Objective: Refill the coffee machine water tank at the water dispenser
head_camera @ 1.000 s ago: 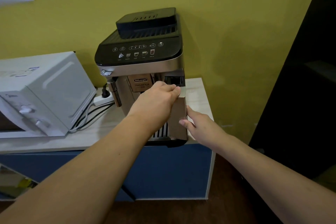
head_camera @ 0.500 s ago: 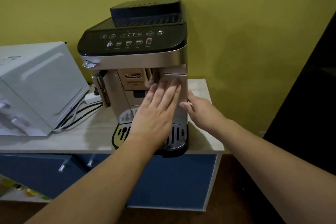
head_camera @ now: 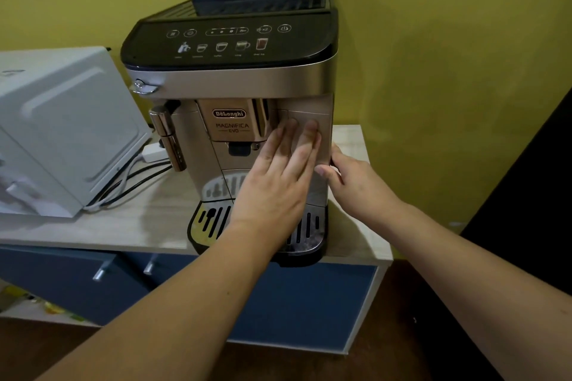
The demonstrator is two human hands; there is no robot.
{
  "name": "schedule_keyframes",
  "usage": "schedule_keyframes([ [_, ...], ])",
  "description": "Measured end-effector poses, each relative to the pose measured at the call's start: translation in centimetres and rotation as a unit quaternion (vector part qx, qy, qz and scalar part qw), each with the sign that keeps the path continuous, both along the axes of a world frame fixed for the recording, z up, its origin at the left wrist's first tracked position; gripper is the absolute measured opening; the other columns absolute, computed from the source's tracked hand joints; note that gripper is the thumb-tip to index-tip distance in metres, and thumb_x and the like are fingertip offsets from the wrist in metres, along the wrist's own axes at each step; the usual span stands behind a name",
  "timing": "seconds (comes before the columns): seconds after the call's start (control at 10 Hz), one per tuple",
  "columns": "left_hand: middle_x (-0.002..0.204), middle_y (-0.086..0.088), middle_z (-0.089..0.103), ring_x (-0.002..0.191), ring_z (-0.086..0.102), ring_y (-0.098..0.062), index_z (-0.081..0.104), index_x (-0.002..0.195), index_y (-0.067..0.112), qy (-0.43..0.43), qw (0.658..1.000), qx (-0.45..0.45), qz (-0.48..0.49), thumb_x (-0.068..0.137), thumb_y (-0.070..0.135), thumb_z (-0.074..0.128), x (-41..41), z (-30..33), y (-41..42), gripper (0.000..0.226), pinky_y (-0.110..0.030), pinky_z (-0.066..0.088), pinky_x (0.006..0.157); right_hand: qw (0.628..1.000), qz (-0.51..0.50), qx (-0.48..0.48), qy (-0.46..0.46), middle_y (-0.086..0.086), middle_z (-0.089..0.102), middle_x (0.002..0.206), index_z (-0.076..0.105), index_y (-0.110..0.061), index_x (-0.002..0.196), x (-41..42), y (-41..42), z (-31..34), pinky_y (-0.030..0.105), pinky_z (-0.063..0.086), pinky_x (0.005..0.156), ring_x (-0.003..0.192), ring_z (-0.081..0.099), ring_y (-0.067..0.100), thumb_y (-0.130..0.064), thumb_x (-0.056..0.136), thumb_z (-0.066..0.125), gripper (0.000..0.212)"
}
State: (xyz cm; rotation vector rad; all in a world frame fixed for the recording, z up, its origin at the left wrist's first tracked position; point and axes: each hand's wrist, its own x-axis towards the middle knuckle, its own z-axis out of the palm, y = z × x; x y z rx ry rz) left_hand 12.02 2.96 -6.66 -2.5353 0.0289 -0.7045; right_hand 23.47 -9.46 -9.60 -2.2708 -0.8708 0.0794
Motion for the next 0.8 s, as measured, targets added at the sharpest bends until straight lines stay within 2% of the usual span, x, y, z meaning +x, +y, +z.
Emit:
schedule_keyframes([
  [0.1,0.157,-0.020,-0.017,0.148,-0.003,-0.042,-0.013,0.150,-0.002,0.011,1.000,-0.004,0.016,0.084,0.011,-0.009,-0.1,-0.1,-0.1,0.067,-0.050,-0.015,0.117,1.000,0.005,-0.009,-0.005,0.009,0.066,0.125,0.031,-0.013,0.152,0.1,0.0,-0.1,0.029,0.042,0.080,0.112,0.060,0.025,-0.041,0.102,0.040,0.058],
  [0.2,0.158,-0.021,-0.018,0.148,-0.006,-0.042,-0.019,0.148,-0.002,0.021,1.000,-0.001,0.023,0.083,0.012,-0.011,-0.1,-0.1,-0.3,0.067,-0.050,-0.018,0.116,1.000,0.007,-0.006,0.000,0.008,0.066,0.125,0.030,-0.015,0.153,0.0,-0.1,0.0,0.032,0.046,0.084,0.112,0.060,0.024,-0.041,0.102,0.040,0.059],
  [0.3,0.159,-0.021,-0.018,0.147,-0.010,-0.042,-0.022,0.146,-0.002,0.029,0.999,-0.011,0.027,0.084,0.011,-0.009,-0.1,0.0,-0.3,0.065,-0.050,-0.020,0.115,1.000,0.006,-0.004,0.000,0.009,0.064,0.129,0.029,-0.016,0.154,0.1,-0.1,-0.1,0.029,0.043,0.083,0.116,0.059,0.025,-0.041,0.102,0.040,0.059],
  [0.4,0.158,-0.021,-0.020,0.147,-0.013,-0.041,-0.022,0.147,-0.001,0.032,0.999,-0.016,0.030,0.089,0.011,0.004,0.0,0.0,-0.3,0.065,-0.049,-0.021,0.115,1.000,0.002,-0.008,-0.002,0.010,0.064,0.131,0.026,-0.016,0.155,0.1,0.0,-0.2,0.026,0.038,0.081,0.117,0.058,0.027,-0.041,0.102,0.039,0.060],
  [0.5,0.159,-0.022,-0.020,0.147,-0.013,-0.041,-0.025,0.145,-0.001,0.033,0.999,-0.006,0.030,0.085,0.010,-0.005,-0.1,0.1,-0.4,0.065,-0.049,-0.021,0.114,1.000,0.002,-0.015,-0.005,0.011,0.061,0.134,0.023,-0.017,0.156,0.1,-0.1,-0.2,0.028,0.042,0.085,0.120,0.057,0.027,-0.043,0.102,0.038,0.062],
  [0.6,0.157,-0.021,-0.028,0.146,-0.017,-0.040,-0.029,0.144,0.000,0.047,0.998,0.011,0.038,0.090,0.015,0.007,-0.4,0.5,-0.4,0.066,-0.049,-0.022,0.113,1.000,-0.003,-0.027,-0.006,0.011,0.052,0.147,0.021,-0.017,0.157,-0.3,-0.5,0.1,0.035,0.043,0.100,0.130,0.052,0.026,-0.050,0.101,0.036,0.066],
  [0.7,0.157,-0.019,-0.027,0.147,-0.014,-0.038,-0.023,0.148,0.002,0.061,0.998,0.016,0.025,0.094,0.019,0.015,-1.0,1.2,-0.2,0.068,-0.047,-0.020,0.114,0.999,-0.031,-0.019,-0.002,0.006,0.032,0.161,0.014,-0.017,0.159,-2.0,-1.3,0.8,0.035,0.033,0.113,0.145,0.035,0.020,-0.049,0.101,0.040,0.071],
  [0.8,0.162,-0.017,0.010,0.148,0.010,-0.037,0.004,0.154,0.004,0.024,0.999,-0.009,-0.020,0.097,0.019,0.032,-1.8,2.1,0.2,0.066,-0.048,-0.006,0.120,0.994,-0.068,0.082,0.009,-0.002,0.021,0.165,0.008,-0.022,0.159,-4.2,-2.5,0.8,0.034,0.025,0.119,0.149,0.023,0.012,-0.044,0.100,0.046,0.073],
])
